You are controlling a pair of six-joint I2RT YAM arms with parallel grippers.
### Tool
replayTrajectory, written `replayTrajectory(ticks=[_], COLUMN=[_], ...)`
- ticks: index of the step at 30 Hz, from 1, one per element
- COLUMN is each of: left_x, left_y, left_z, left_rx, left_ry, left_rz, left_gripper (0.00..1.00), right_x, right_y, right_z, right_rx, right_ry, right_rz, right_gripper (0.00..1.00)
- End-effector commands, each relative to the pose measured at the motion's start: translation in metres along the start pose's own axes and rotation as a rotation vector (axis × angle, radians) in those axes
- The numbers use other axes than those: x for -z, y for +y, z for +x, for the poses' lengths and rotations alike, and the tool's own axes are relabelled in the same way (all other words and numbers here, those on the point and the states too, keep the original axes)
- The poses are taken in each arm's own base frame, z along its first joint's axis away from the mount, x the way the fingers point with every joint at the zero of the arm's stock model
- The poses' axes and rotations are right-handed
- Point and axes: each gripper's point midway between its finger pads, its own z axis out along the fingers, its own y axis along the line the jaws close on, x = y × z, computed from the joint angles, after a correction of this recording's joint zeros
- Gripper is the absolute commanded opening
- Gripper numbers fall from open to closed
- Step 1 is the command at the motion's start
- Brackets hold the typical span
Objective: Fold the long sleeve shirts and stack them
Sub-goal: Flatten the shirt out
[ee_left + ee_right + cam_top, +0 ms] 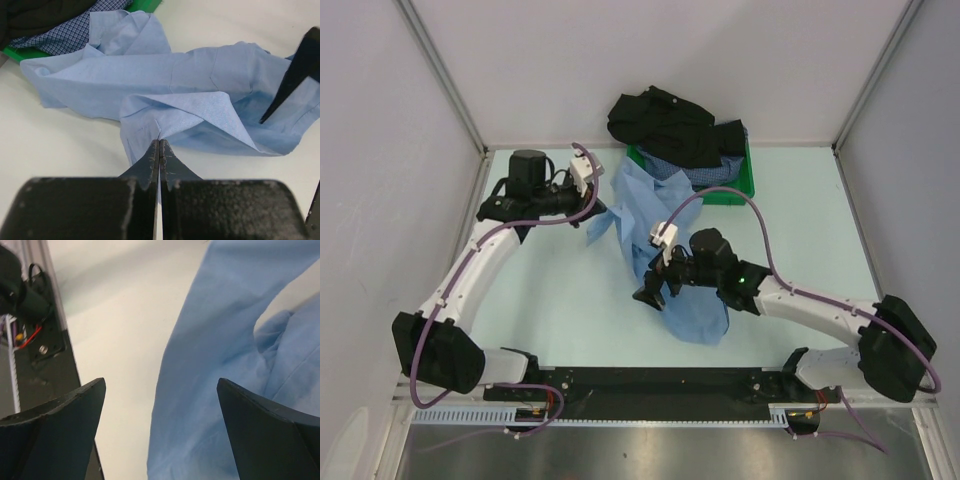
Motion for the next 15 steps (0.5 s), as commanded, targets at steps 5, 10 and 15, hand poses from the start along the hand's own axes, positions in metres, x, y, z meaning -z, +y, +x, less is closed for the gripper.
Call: replayTrajectory(ticks=[5,10,15], left_x=[0.012,0.021,0.035], left_y=[0.012,0.007,0.004], left_z=[-0.048,-0.065,-0.084], left_rx=[0.019,0.019,0.025], left_ry=[-0.107,-0.147,-0.187], left_rz=[-0.062,-0.058,-0.065], left_gripper=[0.0,0.0,0.0], right_x=[-0.024,-0.026,-0.014], right_y=[-0.016,-0.044,-0.061], right_z=[-0.047,-0.032,-0.037], right_rx=[-0.036,-0.075,-0.095], right_ry=[-0.188,-0.176,-0.179], right_rz=[0.134,0.209,0.246], right_gripper=[0.88,0.62,0.11])
